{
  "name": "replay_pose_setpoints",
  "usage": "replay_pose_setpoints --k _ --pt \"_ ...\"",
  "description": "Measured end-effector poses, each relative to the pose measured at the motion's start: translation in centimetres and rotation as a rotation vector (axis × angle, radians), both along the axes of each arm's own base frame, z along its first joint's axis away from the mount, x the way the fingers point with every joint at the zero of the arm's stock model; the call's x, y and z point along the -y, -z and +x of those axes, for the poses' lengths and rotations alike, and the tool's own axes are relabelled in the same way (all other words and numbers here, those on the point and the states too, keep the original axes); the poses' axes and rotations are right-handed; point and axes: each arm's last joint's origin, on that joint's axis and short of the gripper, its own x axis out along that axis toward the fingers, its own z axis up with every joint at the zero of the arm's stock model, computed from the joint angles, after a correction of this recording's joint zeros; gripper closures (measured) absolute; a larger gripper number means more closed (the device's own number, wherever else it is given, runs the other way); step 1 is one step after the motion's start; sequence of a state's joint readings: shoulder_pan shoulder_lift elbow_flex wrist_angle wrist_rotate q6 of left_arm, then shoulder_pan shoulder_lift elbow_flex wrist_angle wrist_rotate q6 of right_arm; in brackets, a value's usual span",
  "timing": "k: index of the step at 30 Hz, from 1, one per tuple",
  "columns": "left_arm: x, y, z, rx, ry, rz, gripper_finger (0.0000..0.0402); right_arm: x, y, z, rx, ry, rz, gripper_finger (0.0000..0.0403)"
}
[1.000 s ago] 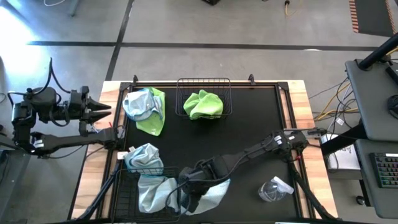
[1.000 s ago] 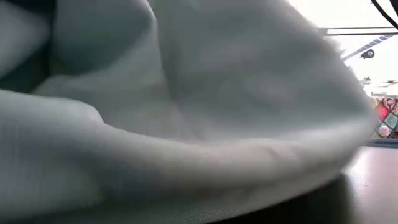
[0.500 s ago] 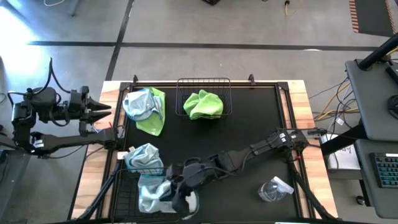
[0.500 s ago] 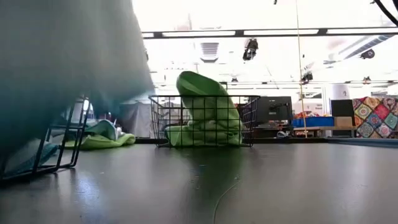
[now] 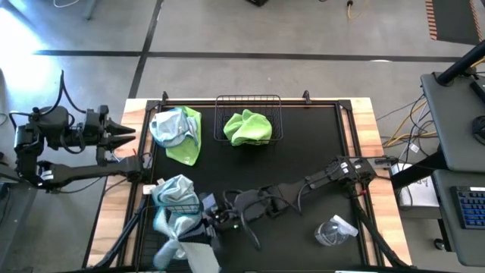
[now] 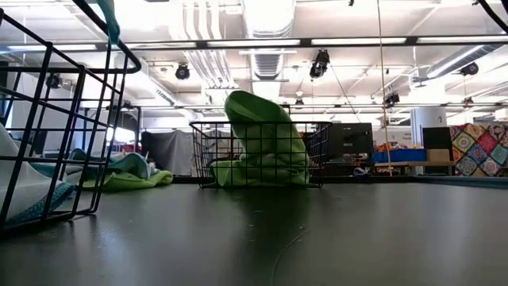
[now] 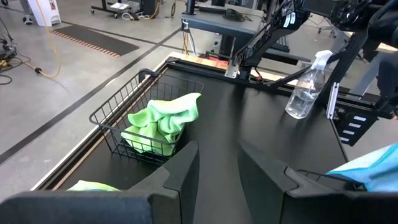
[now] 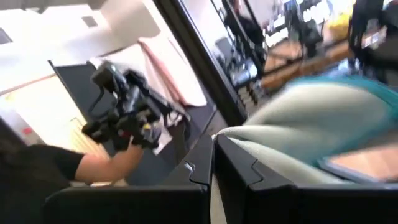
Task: Sort microfiber towel by color & place in baskets
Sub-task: Put the blue microfiber towel into the bottom black wire basket
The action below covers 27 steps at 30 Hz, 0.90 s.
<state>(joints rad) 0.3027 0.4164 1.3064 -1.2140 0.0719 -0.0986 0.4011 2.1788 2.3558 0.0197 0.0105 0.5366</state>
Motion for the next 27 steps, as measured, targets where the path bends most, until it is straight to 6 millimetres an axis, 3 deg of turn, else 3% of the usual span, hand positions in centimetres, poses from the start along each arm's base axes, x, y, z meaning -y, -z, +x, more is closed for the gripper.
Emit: replay_pose_setpoints --k 19,27 --pt "0.0 0.0 0.0 -0.002 0.003 0.01 0.0306 1.4 -2.5 -0.1 0.307 0.165 -0.065 0.0394" --pt "0.0 0.0 0.0 -0.007 0.009 0.028 0.0306 1.6 -2.0 0.2 0.26 0.167 -0.097 0.0394"
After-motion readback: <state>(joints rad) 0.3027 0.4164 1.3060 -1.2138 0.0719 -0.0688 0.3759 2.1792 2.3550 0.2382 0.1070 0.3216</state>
